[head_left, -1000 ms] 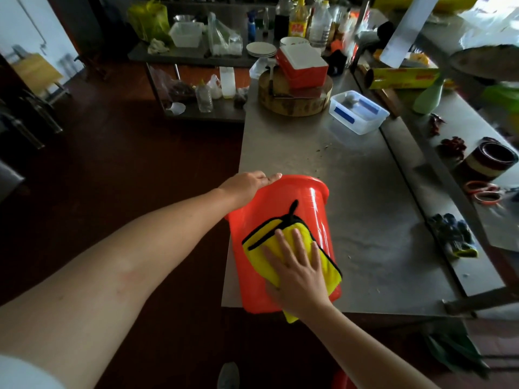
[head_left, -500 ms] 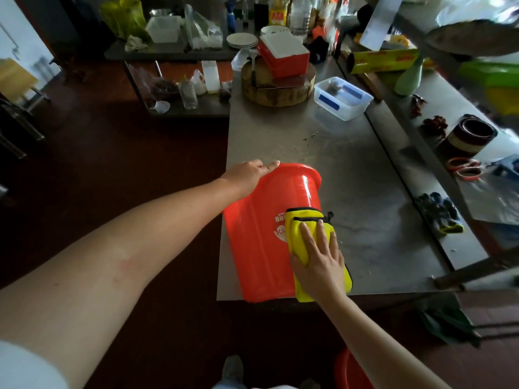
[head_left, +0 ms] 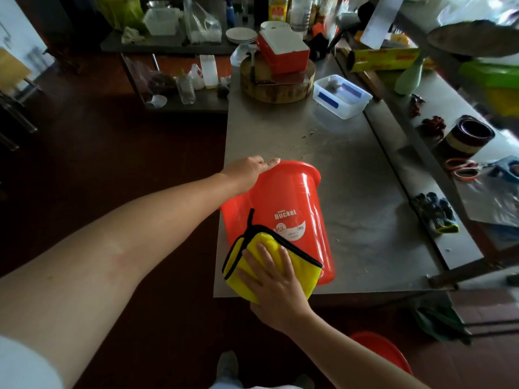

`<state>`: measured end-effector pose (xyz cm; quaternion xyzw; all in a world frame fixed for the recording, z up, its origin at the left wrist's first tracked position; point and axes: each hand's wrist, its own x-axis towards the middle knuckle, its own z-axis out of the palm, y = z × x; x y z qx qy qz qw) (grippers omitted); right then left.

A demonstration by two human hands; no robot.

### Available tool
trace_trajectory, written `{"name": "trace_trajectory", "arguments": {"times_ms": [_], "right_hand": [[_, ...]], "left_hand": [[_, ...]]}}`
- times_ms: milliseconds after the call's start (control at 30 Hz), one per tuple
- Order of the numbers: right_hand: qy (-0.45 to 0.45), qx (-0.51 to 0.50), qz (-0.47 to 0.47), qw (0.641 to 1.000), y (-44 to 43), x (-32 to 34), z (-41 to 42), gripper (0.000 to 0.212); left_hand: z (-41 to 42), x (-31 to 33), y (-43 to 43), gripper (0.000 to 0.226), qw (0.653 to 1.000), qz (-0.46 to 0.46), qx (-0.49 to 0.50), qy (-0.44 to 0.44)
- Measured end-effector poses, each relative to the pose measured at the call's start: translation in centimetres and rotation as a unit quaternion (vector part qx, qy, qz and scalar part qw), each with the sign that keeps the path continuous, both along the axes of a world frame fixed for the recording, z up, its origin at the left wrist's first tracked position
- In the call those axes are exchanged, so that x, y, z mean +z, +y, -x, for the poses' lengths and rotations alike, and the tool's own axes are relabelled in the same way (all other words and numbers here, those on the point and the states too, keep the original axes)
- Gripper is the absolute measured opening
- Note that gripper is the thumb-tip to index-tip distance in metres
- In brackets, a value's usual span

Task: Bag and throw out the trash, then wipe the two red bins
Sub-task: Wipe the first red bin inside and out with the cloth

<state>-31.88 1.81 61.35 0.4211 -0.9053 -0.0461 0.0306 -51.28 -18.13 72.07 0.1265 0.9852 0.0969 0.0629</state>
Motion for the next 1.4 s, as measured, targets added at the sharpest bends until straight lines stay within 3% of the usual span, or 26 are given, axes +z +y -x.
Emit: {"name": "trace_trajectory", "arguments": {"times_ms": [233, 500, 567, 667, 800, 967, 1400], "right_hand": [[-0.055, -0.159, 0.122, 0.978, 4.9, 0.2, 1.2, 0.081], [-0.135, -0.303, 0.253, 0.909, 7.5, -0.4, 1.8, 0.073], [-0.112, -0.26, 0.232, 0.93, 7.3, -0.3, 1.6, 0.072], [-0.057, -0.099, 0.136, 0.984, 6.6, -0.2, 1.3, 0.078], [-0.014, 0.03, 0.031, 0.999, 4.5, 0.8, 2.3, 0.083], [-0.033, 0.016, -0.027, 0.999, 0.9, 3.1, 5.2, 0.076], [-0.028, -0.09, -0.054, 0.994, -8.3, 4.8, 11.8, 0.076]], "left_hand": [[-0.2, 0.0, -0.7, 0.082, 1.0, -0.002, 0.001, -0.01], [0.1, 0.5, -0.1, 0.079, 1.0, -0.004, 0.011, -0.013], [0.2, 0.8, -0.2, 0.081, 1.0, -0.004, 0.018, -0.02], [0.4, 1.4, -1.1, 0.083, 0.998, -0.012, 0.025, -0.057], [0.9, 2.1, -2.9, 0.069, 0.994, -0.016, 0.025, -0.109], [1.1, 2.3, -4.8, 0.064, 0.985, -0.04, 0.024, -0.165], [1.9, 2.6, -7.6, 0.063, 0.964, -0.085, 0.019, -0.249]]}}
